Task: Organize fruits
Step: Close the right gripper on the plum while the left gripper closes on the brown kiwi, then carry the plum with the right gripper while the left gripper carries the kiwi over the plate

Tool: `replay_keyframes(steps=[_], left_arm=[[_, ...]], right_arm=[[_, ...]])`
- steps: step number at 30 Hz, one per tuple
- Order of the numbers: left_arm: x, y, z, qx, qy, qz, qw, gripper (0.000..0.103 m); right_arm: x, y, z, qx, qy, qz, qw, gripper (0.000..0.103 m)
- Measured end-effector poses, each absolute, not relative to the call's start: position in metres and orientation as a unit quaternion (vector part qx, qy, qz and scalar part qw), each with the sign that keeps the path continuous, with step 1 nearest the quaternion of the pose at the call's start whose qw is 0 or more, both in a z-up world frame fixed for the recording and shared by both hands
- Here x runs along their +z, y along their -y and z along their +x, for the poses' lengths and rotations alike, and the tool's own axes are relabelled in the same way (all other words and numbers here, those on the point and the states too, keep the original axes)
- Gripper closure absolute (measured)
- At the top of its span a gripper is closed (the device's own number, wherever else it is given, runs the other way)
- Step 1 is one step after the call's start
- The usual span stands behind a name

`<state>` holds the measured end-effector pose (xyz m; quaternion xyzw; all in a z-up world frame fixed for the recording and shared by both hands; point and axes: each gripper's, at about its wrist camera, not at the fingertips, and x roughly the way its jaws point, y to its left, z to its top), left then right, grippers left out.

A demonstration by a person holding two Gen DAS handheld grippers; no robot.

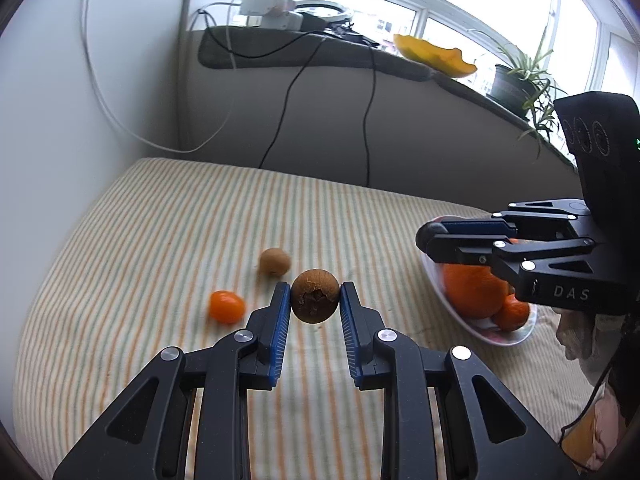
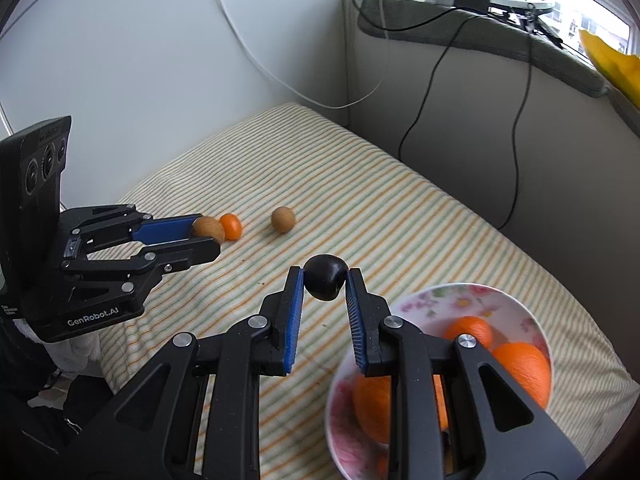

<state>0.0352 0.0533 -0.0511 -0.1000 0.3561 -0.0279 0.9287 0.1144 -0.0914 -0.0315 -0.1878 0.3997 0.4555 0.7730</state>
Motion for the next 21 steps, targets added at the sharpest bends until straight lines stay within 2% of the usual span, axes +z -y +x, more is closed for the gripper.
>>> replay_keyframes(steps=[21], left_arm=[[-0.032, 0.044, 0.053, -0.13, -0.348, -0.062, 0.926, 0.08]], right_arm=[[-0.017, 0.164, 0.153, 0.406, -0.396, -0.156, 0.809, 0.081]])
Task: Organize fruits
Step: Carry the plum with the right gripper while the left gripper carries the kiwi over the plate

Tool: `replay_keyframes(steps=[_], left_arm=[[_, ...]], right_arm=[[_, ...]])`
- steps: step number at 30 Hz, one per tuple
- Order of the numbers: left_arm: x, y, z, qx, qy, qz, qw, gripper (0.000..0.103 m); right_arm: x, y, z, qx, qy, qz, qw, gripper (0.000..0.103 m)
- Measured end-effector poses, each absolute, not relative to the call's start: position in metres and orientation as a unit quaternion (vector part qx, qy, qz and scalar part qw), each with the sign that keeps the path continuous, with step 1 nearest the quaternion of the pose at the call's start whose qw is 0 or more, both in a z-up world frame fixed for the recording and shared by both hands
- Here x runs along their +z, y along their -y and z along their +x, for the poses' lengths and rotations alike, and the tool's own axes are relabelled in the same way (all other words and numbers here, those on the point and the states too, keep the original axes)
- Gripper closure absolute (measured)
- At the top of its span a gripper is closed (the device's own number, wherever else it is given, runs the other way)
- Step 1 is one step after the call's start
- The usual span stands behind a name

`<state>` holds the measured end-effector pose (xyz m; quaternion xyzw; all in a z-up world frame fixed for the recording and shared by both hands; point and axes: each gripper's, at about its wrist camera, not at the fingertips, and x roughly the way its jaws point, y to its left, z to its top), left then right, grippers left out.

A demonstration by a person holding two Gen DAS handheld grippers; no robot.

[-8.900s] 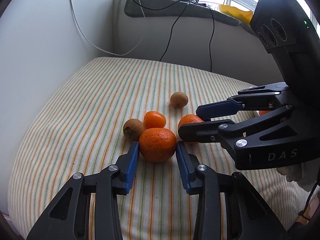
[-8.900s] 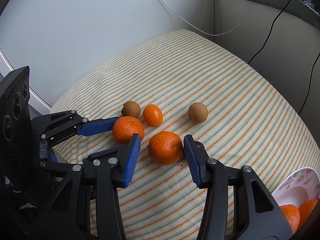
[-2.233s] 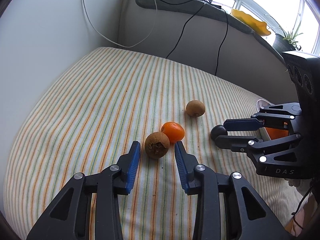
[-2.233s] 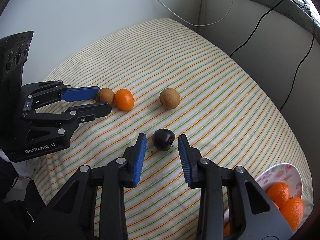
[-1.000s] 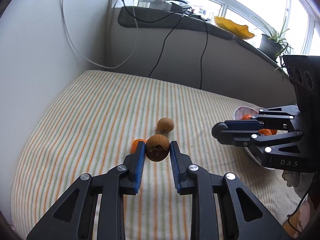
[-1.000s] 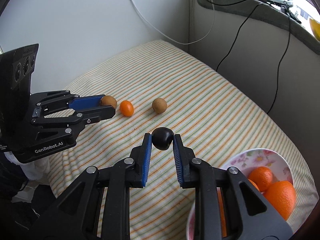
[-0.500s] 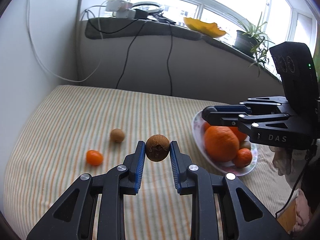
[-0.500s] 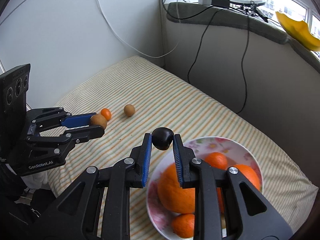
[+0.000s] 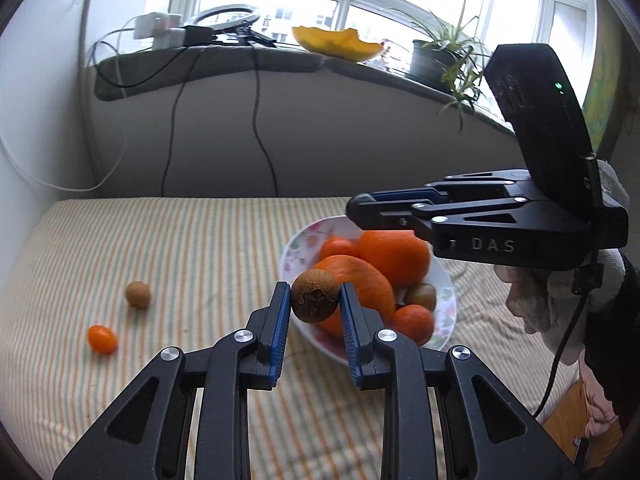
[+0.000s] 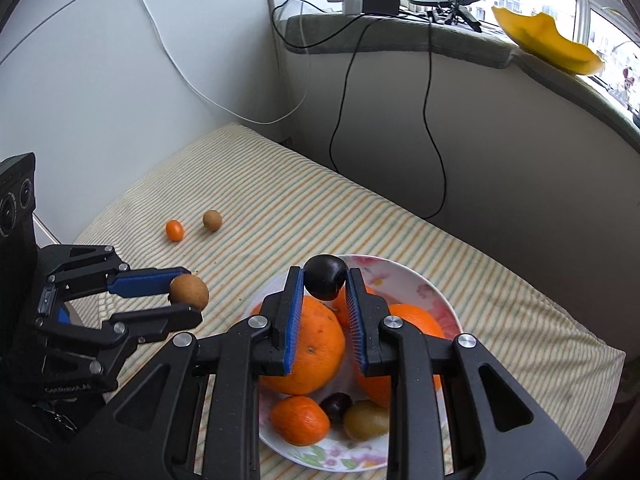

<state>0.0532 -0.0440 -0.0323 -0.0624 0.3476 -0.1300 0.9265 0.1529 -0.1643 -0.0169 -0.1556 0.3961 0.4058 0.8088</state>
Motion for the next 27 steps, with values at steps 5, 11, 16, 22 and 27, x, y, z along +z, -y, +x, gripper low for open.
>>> replay_keyframes(steps=[5, 11, 16, 22, 27], left_arm=[[-0.03, 0.065, 0.057, -0.151, -0.349, -0.055, 0.923, 0.08], [-0.03, 0.086, 0.062, -0.17, -0.352, -0.045, 0.919, 0.08], [-0.033, 0.1, 0.067, -0.181, -0.355, -0.04, 0.916, 0.08], [-0.035, 0.111, 0.07, -0.184, -0.359, -0.035, 0.914, 0.08], [-0.036, 0.112, 0.073, -0.185, -0.36, -0.038, 0.914, 0.08]], right_arm=[[-0.021, 0.174, 0.162, 0.396, -0.401, -0.154, 0.811, 0.081], [-0.025, 0.184, 0.173, 0.387, -0.408, -0.143, 0.814, 0.081], [-0.03, 0.188, 0.18, 0.383, -0.416, -0.137, 0.813, 0.081], [-0.037, 0.19, 0.188, 0.381, -0.423, -0.129, 0.812, 0.081], [-0.039, 0.19, 0.192, 0.385, -0.426, -0.125, 0.809, 0.08]])
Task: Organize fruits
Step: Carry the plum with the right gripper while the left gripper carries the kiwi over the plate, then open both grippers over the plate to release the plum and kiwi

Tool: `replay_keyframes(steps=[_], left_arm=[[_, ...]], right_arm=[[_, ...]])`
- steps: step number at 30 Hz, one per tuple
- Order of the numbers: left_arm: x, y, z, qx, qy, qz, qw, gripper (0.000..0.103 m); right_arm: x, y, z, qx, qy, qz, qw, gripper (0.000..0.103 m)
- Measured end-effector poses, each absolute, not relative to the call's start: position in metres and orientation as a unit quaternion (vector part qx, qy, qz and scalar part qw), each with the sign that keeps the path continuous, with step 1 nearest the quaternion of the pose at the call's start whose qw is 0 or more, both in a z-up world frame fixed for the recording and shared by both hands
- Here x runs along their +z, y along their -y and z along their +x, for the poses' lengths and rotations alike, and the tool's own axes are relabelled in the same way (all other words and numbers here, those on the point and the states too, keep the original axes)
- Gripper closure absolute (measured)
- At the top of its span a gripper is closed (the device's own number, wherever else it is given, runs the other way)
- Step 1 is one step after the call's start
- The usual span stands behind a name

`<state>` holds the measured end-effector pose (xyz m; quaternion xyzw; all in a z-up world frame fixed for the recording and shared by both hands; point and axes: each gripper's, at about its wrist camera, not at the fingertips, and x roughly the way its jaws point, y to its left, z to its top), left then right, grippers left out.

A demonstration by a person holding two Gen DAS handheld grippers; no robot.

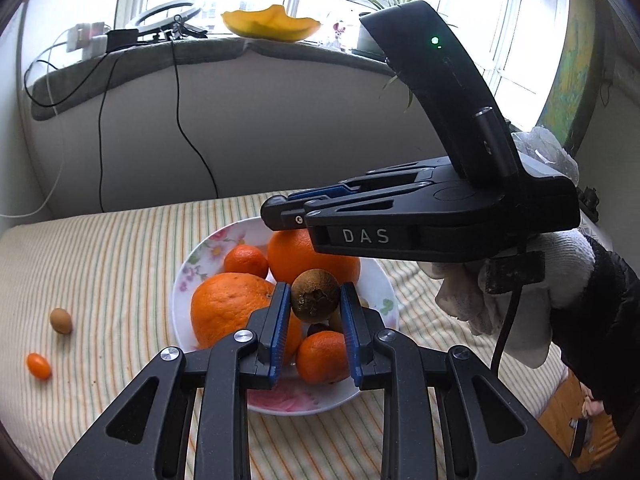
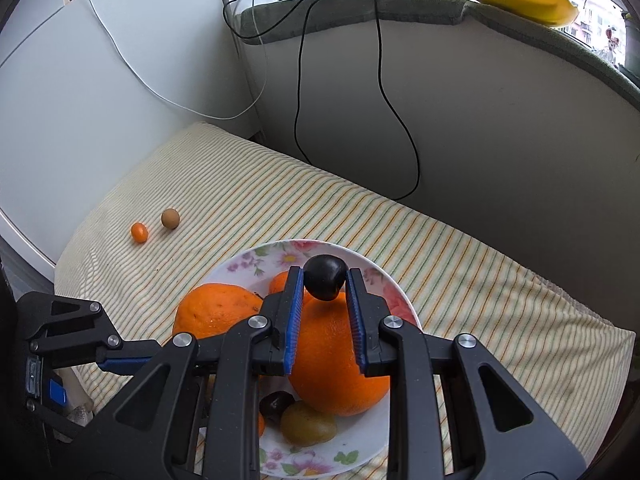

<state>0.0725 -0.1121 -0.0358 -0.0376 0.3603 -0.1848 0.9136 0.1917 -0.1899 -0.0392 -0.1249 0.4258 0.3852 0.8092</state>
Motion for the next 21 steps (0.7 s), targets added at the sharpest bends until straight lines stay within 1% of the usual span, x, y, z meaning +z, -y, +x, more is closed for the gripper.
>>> replay_keyframes(steps=[7, 10, 12, 13, 14, 15, 17, 20, 21], left_arm=[[-0.0359, 0.1157, 0.0738, -0.184, -0.361, -0.036, 0.914, 0.079], [-0.0353, 0.1163, 0.0728, -0.183, -0.358, -0.037, 0.915, 0.063], [-0.0345, 0.1162, 0.0718, -0.183, -0.356, -0.039, 0.915, 0.063], [-0.0344, 0.1155, 0.0721, -0.182, -0.356, -0.04, 0.916, 0.061], [-0.0344, 0.1153, 0.0722, -0.181, -0.357, -0.041, 0.916, 0.057], [-0.0344, 0.1149, 0.0718, -0.181, -0.356, -0.042, 0.916, 0.055], [-0.0351, 0.1139, 0.0714, -0.18, -0.357, -0.042, 0.916, 0.054], [-0.0355, 0.1126, 0.0708, -0.178, -0.358, -0.044, 0.916, 0.048], [-0.0354, 0.1122, 0.0702, -0.177, -0.357, -0.045, 0.916, 0.047]], right_arm=[[-0.0404, 0.1898, 0.1928, 0.389, -0.426, -0.122, 0.808, 0.08], [-0.0412, 0.1901, 0.1937, 0.39, -0.427, -0.122, 0.807, 0.08], [-0.0416, 0.1902, 0.1938, 0.388, -0.427, -0.123, 0.807, 0.078], [-0.0417, 0.1905, 0.1939, 0.387, -0.427, -0.123, 0.808, 0.076], [-0.0415, 0.1909, 0.1941, 0.386, -0.426, -0.123, 0.809, 0.065], [-0.041, 0.1915, 0.1937, 0.384, -0.424, -0.122, 0.811, 0.05], [-0.0389, 0.193, 0.1927, 0.379, -0.417, -0.122, 0.817, 0.037], [-0.036, 0.1949, 0.1924, 0.378, -0.413, -0.118, 0.82, 0.03], [-0.0351, 0.1955, 0.1928, 0.376, -0.412, -0.116, 0.822, 0.026]])
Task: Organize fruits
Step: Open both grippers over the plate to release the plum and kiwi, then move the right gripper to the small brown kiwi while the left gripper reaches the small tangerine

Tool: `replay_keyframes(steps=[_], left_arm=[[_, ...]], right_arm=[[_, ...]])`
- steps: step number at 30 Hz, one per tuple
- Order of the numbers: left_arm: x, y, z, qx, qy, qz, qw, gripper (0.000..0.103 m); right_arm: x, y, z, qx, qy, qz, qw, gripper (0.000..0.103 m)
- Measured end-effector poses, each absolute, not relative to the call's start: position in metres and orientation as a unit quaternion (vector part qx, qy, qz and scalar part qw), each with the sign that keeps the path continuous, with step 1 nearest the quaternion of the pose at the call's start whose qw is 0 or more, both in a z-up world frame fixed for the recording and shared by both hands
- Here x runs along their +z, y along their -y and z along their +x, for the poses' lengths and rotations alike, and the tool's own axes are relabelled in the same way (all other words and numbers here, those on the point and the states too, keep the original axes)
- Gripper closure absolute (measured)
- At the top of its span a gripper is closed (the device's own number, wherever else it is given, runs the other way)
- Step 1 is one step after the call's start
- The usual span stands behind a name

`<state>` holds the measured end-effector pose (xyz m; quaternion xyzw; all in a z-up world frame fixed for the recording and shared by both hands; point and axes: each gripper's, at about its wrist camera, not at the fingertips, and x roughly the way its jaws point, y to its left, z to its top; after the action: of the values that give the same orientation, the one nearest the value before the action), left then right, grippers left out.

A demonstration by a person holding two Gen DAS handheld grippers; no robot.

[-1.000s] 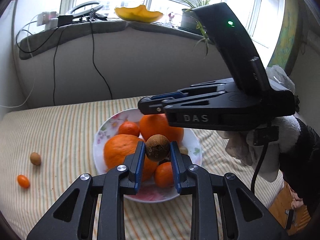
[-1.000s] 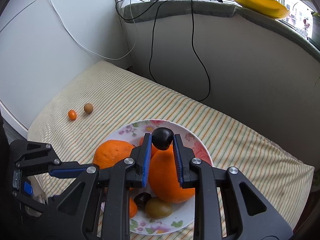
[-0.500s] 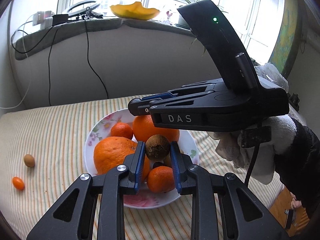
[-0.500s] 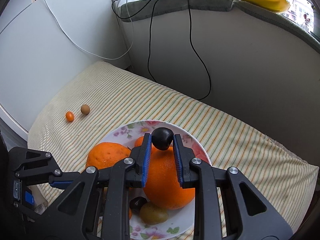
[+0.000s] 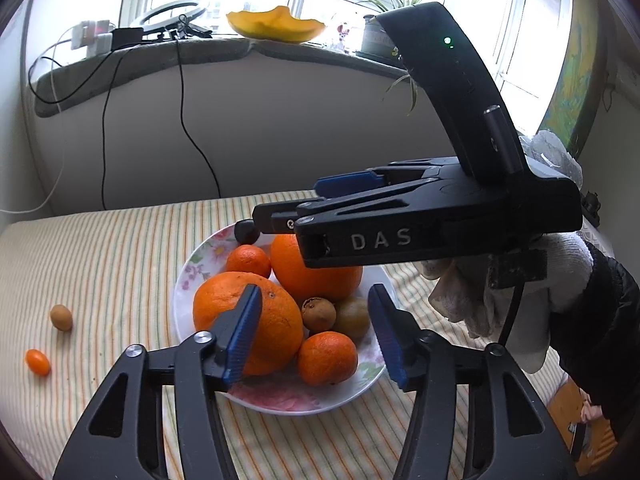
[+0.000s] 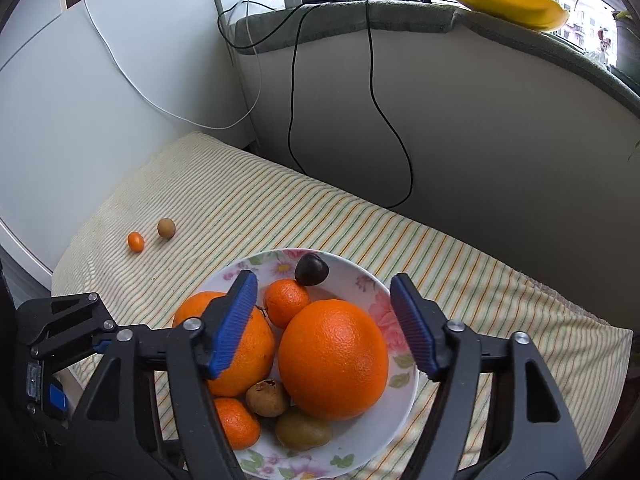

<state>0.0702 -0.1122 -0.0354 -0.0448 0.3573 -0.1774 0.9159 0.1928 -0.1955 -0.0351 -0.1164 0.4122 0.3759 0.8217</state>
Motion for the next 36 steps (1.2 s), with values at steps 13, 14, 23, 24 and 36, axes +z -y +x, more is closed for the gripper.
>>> replay_keyframes(steps=[13, 14, 23, 24, 36], left_arm=[[-0.034, 0.105, 0.065, -0.155, -0.354, -0.034, 0.922, 0.029], [-0.034, 0.103, 0.066, -0.154, -0.354, -0.035, 0.922, 0.029], [-0.032, 0.082, 0.057, -0.138, -0.351, -0.044, 0.925, 0.029], [-0.032, 0.079, 0.057, -0.135, -0.35, -0.045, 0.926, 0.029], [-0.032, 0.032, 0.048, -0.088, -0.346, -0.067, 0.932, 0.029]], right_arm=[[-0.028, 0.198, 0.195, 0.363, -0.41, -0.111, 0.83, 0.018], [-0.027, 0.197, 0.194, 0.363, -0.409, -0.112, 0.83, 0.018], [-0.018, 0.186, 0.186, 0.367, -0.401, -0.124, 0.83, 0.014], [-0.017, 0.184, 0.185, 0.368, -0.4, -0.126, 0.83, 0.012], [-0.009, 0.147, 0.168, 0.368, -0.372, -0.176, 0.834, 0.007]])
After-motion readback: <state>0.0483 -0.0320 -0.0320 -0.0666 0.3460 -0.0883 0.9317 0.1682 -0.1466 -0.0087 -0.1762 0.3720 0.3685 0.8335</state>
